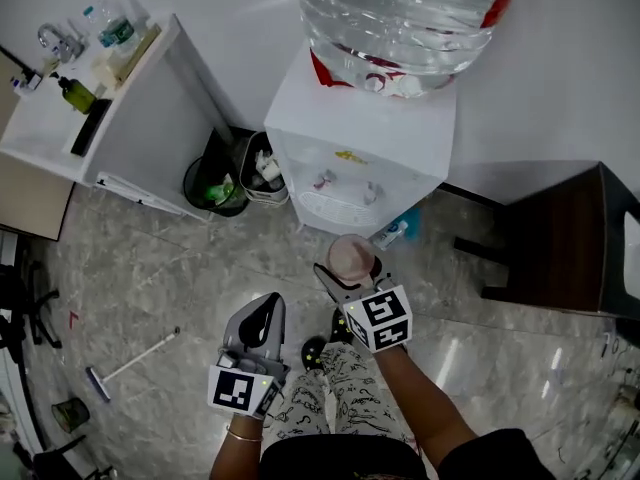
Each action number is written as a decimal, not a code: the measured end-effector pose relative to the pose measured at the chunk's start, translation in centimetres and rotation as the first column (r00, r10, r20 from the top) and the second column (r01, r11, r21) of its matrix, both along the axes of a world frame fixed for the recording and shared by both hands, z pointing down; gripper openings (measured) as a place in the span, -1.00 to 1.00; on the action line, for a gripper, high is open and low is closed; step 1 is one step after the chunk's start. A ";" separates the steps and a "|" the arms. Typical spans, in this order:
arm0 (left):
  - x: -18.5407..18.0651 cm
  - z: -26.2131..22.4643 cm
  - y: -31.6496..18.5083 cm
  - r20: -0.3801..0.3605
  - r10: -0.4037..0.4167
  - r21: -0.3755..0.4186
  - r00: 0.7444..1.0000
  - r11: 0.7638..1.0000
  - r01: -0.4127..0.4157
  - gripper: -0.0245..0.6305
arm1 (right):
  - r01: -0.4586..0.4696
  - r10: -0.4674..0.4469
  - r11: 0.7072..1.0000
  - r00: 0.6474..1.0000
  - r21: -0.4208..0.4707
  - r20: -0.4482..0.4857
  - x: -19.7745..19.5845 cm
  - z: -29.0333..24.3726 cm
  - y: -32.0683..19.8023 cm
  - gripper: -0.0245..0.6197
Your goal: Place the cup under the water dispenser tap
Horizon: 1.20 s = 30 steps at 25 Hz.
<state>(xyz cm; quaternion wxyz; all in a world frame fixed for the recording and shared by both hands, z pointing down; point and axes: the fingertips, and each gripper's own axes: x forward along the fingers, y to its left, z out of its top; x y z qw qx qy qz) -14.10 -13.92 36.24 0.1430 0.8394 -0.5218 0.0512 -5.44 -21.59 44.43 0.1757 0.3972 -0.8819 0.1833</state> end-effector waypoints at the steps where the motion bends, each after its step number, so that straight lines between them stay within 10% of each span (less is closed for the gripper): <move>1: -0.1 0.8 -0.8 -0.004 -0.013 -0.004 1.000 1.000 0.013 -0.93 | -0.001 0.001 1.000 1.000 -0.009 -0.011 -0.4 1.5 -1.0 0.13; 14: -2.7 11.9 -8.6 -0.009 -0.004 -0.071 1.000 0.997 0.003 -0.93 | -0.146 0.137 0.989 0.971 -0.031 -0.195 -4.1 18.3 -14.0 0.13; 30: -3.7 14.7 -8.6 -0.026 0.072 -0.192 0.997 0.979 -0.075 -0.93 | -0.293 0.282 0.956 0.939 -0.030 -0.196 -4.9 22.2 -16.3 0.13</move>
